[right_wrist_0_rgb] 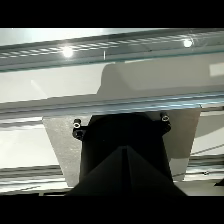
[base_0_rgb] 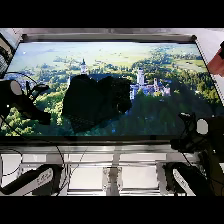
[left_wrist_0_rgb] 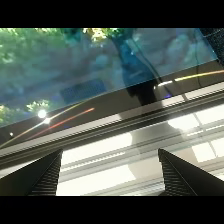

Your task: Fold the clothes and pants, and hang the long-sleeved shirts on hangers.

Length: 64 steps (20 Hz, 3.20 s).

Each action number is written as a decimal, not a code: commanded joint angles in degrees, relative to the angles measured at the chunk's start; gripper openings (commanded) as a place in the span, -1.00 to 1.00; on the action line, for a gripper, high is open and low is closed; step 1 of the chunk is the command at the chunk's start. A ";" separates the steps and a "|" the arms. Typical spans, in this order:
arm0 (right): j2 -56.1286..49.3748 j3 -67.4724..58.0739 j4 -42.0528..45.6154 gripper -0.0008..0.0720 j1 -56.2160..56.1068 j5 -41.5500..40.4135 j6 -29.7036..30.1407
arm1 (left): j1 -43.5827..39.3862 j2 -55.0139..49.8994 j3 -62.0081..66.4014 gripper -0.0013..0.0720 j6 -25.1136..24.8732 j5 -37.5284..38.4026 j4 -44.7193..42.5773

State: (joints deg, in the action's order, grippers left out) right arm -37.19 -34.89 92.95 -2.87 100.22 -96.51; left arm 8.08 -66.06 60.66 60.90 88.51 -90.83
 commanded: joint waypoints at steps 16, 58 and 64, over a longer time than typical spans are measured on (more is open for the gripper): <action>0.02 -3.32 -0.76 -0.95 -0.02 -13.05 -0.11 | -0.09 -0.55 -0.13 0.92 -5.79 -0.26 -0.46; -25.22 -21.46 -41.07 -0.94 -0.02 -17.94 26.51 | -22.47 -10.56 -0.13 -0.31 8.41 -8.94 36.74; -21.40 -13.22 -42.01 -0.94 -0.02 -20.98 26.53 | -33.70 -9.44 -0.15 -0.35 21.97 -20.85 7.98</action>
State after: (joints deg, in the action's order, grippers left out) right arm -60.20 -51.37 51.51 -2.87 80.53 -69.95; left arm -20.32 -75.77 60.53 76.05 74.04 -67.72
